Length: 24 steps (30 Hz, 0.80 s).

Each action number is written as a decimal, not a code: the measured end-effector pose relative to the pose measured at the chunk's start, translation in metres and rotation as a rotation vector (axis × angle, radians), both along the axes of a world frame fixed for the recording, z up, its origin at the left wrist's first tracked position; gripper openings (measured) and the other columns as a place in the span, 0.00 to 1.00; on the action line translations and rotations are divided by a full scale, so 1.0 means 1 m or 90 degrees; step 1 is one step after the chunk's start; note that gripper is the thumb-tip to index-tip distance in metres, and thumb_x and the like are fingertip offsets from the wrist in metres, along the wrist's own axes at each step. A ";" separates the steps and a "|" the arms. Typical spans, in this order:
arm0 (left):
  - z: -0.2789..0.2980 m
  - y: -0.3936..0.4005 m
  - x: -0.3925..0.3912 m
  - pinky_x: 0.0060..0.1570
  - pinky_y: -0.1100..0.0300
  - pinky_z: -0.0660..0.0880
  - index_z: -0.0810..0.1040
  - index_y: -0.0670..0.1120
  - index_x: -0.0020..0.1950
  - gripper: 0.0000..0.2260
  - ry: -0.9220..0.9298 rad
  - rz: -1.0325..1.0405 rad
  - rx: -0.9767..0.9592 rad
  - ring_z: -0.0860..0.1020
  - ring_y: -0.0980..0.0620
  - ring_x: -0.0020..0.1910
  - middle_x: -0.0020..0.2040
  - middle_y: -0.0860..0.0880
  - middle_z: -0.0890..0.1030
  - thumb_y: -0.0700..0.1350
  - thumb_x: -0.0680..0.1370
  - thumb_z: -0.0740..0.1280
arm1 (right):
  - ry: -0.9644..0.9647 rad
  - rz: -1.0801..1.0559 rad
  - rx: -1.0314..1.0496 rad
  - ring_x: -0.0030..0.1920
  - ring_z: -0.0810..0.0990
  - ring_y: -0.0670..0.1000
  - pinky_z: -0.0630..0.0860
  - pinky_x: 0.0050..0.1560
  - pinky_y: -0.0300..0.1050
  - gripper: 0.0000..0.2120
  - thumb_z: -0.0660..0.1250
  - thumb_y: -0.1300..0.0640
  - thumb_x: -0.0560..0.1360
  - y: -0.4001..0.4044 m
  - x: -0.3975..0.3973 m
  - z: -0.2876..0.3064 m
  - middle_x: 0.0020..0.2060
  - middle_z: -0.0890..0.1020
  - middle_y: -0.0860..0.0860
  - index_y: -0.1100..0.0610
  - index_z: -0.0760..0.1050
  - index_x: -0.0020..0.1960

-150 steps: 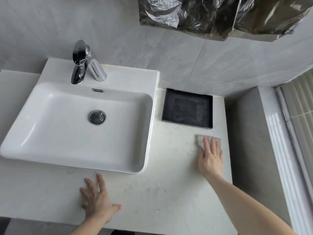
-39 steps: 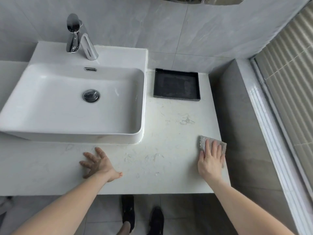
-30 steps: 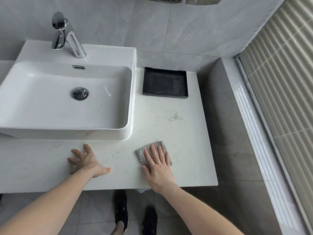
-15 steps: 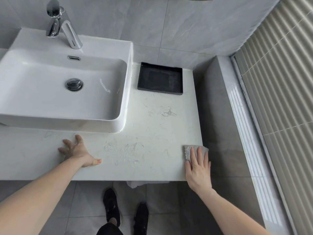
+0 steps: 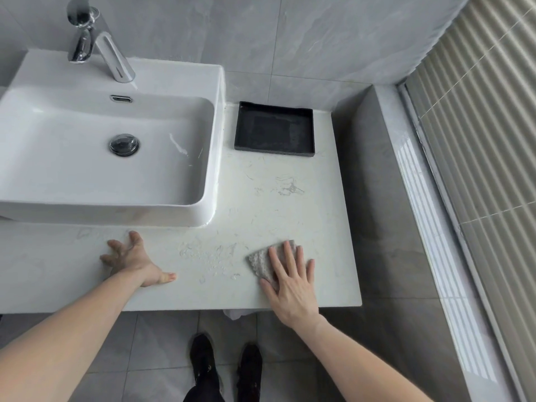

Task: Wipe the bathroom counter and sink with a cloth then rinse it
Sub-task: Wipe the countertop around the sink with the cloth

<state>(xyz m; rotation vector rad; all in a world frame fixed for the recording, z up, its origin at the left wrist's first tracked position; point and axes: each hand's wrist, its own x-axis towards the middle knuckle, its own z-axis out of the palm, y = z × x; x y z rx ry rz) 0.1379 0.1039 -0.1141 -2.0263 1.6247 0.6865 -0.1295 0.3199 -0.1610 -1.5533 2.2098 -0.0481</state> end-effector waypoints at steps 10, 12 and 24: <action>0.002 0.000 0.002 0.76 0.39 0.58 0.34 0.53 0.81 0.72 -0.007 -0.018 0.001 0.43 0.31 0.79 0.80 0.39 0.35 0.65 0.55 0.83 | -0.005 -0.249 -0.072 0.83 0.53 0.57 0.56 0.80 0.63 0.28 0.56 0.58 0.85 0.066 -0.103 -0.015 0.83 0.56 0.55 0.56 0.54 0.83; 0.003 0.000 0.001 0.75 0.38 0.59 0.34 0.53 0.81 0.72 0.000 -0.015 0.005 0.43 0.31 0.79 0.80 0.40 0.34 0.64 0.55 0.83 | -0.068 -0.354 -0.095 0.82 0.56 0.53 0.56 0.81 0.57 0.26 0.53 0.56 0.86 0.068 -0.113 -0.005 0.83 0.59 0.52 0.54 0.53 0.83; 0.000 -0.002 0.003 0.74 0.35 0.60 0.33 0.54 0.80 0.73 0.008 -0.002 0.009 0.42 0.30 0.79 0.80 0.42 0.33 0.63 0.54 0.84 | -0.133 0.066 -0.121 0.83 0.39 0.55 0.41 0.83 0.55 0.38 0.56 0.66 0.78 -0.051 0.022 -0.003 0.84 0.45 0.47 0.49 0.48 0.84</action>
